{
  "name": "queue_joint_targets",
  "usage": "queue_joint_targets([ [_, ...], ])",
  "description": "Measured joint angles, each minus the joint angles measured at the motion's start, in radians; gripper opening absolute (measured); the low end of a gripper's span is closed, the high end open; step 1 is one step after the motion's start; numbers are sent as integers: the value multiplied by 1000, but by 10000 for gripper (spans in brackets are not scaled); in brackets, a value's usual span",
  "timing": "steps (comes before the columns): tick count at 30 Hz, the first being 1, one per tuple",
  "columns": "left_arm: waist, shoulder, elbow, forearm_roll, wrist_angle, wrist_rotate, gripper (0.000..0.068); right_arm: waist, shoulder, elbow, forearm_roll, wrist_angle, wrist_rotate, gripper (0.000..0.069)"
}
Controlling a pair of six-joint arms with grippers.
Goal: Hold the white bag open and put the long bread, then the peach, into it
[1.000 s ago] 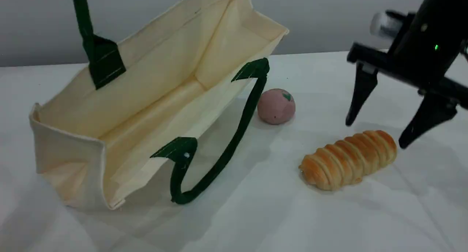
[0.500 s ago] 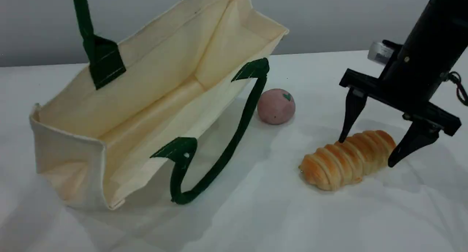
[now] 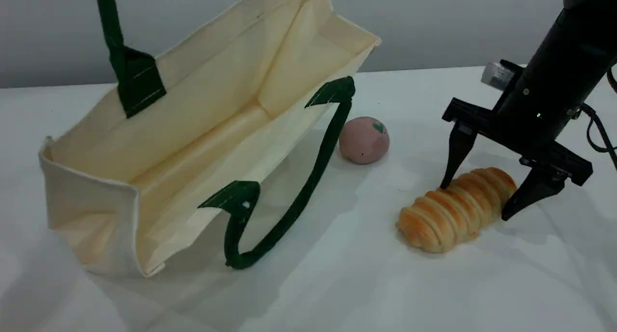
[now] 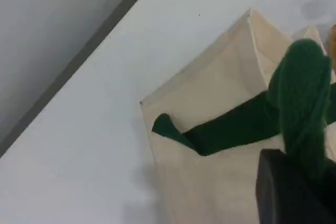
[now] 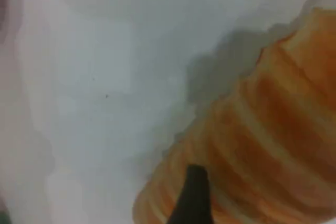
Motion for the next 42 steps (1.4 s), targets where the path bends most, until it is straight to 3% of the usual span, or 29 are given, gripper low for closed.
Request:
queue_joint_targets([
  [8,0,0,0,0,0,0,89,0,0,1,3,-35,-24,584],
  [14,0,0,0,0,0,0,89,0,0,1,3,-45,-123,583],
  [26,0,0,0,-5,0,-6,89,90,0,1,-3,-97,-233,572],
  [31,0,0,0,-5,0,-6,89,91,-1,1,-52,-96,-243,501],
  [42,0,0,0,-5,0,-8,89,91,-1,1,-60,-95,-280,249],
])
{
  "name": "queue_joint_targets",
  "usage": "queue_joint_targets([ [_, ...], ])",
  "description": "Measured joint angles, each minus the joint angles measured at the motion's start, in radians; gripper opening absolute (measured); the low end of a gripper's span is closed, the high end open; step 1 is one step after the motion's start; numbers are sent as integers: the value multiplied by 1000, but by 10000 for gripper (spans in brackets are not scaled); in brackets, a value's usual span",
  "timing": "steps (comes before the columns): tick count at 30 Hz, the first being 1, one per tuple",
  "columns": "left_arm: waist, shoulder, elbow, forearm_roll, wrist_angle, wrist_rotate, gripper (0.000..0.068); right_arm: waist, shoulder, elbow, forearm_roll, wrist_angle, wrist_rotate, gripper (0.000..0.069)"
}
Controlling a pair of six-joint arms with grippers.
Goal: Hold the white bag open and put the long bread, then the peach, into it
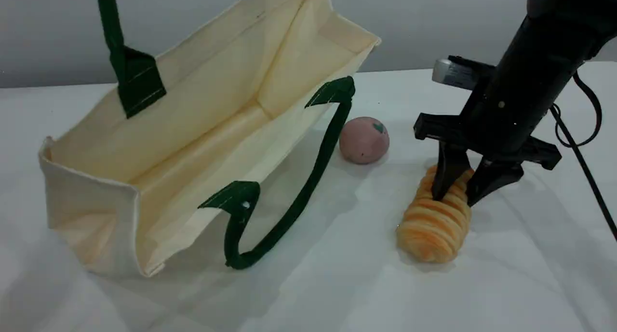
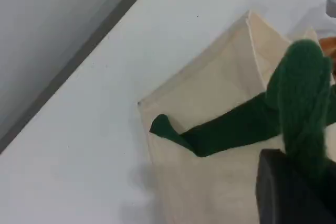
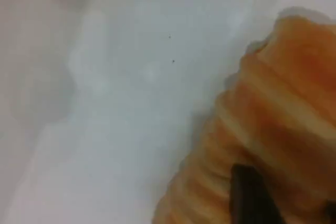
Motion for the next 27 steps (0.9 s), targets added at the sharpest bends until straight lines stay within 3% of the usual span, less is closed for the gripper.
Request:
queue_joint_targets([
  [4,0,0,0,0,0,1,89,0,0,0,2,0,-17,215],
  [19,0,0,0,0,0,1,89,6,-5,0,-47,13,-17,208],
  [27,0,0,0,0,0,1,89,6,-108,0,-98,31,-18,208],
])
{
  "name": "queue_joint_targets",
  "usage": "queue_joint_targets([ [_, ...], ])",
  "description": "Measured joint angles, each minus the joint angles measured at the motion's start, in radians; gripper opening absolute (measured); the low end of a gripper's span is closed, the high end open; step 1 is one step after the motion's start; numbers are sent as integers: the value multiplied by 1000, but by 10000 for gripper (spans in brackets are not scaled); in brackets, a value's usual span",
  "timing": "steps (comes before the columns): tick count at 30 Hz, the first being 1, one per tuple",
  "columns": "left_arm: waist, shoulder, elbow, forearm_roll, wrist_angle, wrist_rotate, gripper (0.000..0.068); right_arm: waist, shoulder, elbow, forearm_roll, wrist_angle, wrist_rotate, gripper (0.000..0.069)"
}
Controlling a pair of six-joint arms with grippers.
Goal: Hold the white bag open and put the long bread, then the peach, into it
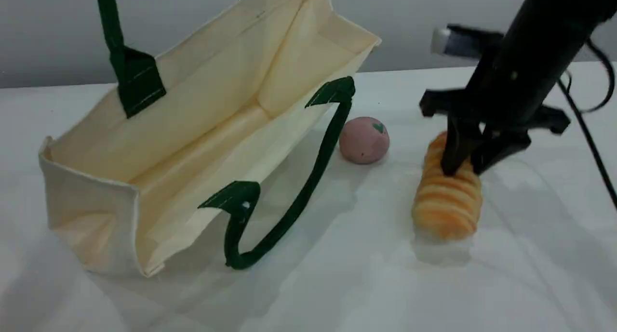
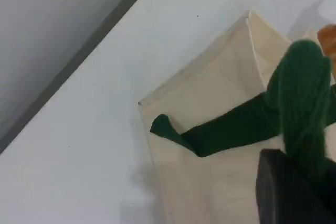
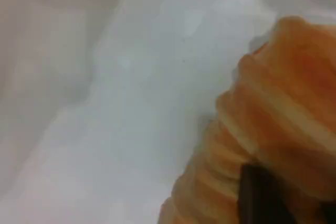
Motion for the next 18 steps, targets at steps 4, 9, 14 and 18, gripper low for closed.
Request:
queue_joint_targets([
  [4,0,0,0,0,0,0,89,0,-69,0,-13,38,0,206],
  [9,0,0,0,0,0,1,89,0,-166,0,-19,99,-1,205],
  [14,0,0,0,0,0,1,89,0,-277,1,0,176,-1,204],
  [18,0,0,0,0,0,1,89,1,-361,1,35,243,-1,204],
])
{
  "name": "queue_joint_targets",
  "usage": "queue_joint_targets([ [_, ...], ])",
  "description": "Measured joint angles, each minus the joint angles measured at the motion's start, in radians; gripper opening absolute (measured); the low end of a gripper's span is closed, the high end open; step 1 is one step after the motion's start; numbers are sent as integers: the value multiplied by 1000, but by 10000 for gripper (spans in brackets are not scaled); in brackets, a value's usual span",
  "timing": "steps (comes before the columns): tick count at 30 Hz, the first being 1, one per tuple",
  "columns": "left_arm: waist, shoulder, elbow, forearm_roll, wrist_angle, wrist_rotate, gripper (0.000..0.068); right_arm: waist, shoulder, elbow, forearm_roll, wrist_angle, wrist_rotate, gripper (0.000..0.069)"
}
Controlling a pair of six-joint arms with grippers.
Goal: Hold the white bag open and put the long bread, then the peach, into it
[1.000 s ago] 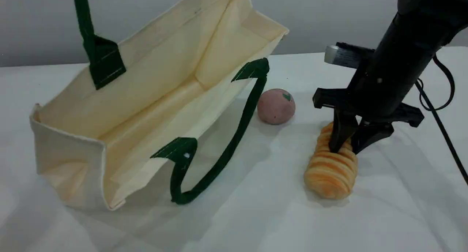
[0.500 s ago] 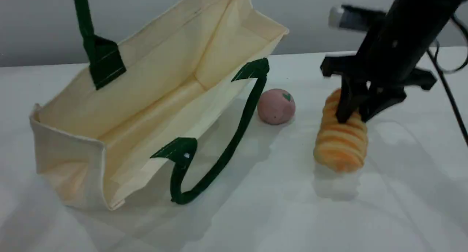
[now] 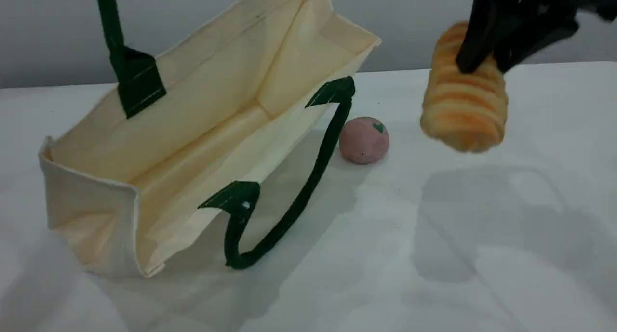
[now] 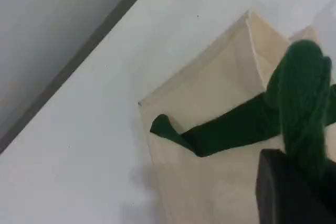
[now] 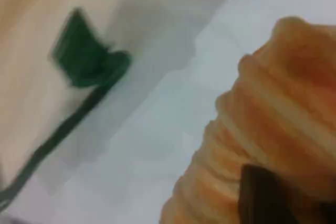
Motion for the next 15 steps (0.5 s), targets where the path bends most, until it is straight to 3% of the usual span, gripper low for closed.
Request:
queue_joint_targets([
  [5,0,0,0,0,0,0,89,0,-72,0,119,57,-59,204],
  [9,0,0,0,0,0,0,89,52,-70,1,236,73,-115,204],
  [15,0,0,0,0,0,0,89,185,-67,1,295,-58,-113,204],
])
